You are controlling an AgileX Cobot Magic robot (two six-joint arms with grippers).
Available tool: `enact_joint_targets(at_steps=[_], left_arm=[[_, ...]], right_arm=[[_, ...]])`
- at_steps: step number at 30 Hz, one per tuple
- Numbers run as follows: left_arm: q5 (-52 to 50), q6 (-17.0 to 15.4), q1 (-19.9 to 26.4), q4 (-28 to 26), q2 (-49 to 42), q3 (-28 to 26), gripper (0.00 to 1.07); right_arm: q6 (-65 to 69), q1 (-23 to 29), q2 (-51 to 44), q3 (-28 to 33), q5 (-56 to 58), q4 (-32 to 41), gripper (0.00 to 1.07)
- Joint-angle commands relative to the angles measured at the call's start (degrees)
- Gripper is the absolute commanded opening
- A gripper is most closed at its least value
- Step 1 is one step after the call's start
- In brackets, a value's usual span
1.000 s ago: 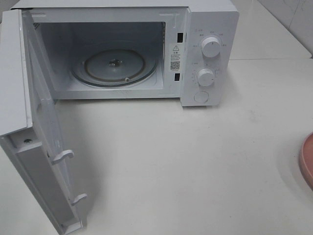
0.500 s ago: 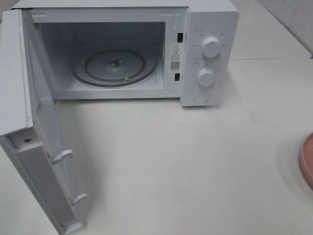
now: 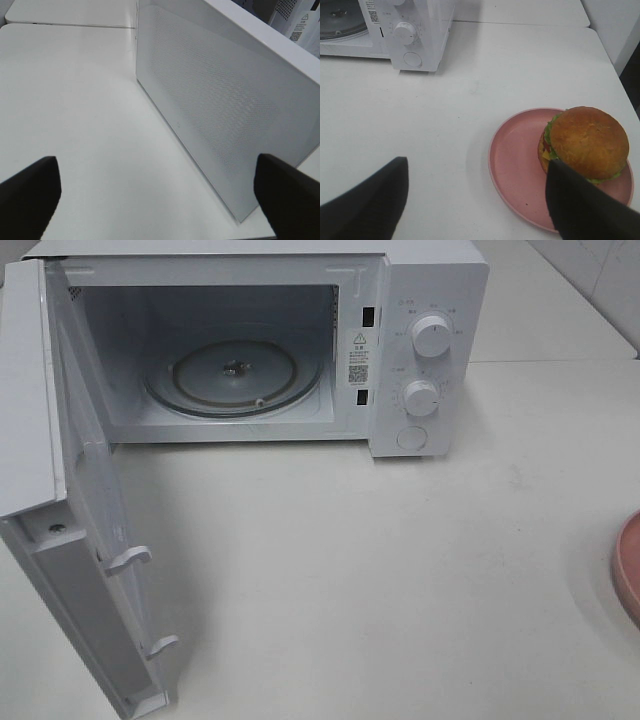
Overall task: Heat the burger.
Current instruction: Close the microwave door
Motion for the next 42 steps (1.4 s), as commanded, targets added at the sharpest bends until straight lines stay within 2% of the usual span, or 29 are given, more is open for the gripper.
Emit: enact_joint_targets(at_steps=[1, 42], left_arm=[[-0.34, -0.06, 0.11, -0.46, -0.86, 0.11, 0.98], [-0.40, -0.11, 0.11, -1.32, -0.86, 0.11, 0.98]], right_arm=[[-0.63, -0.40, -1.55, 0.17, -0.92, 0.23, 0.75], [-0.63, -0.40, -1.55, 0.17, -0.92, 0.23, 0.75]])
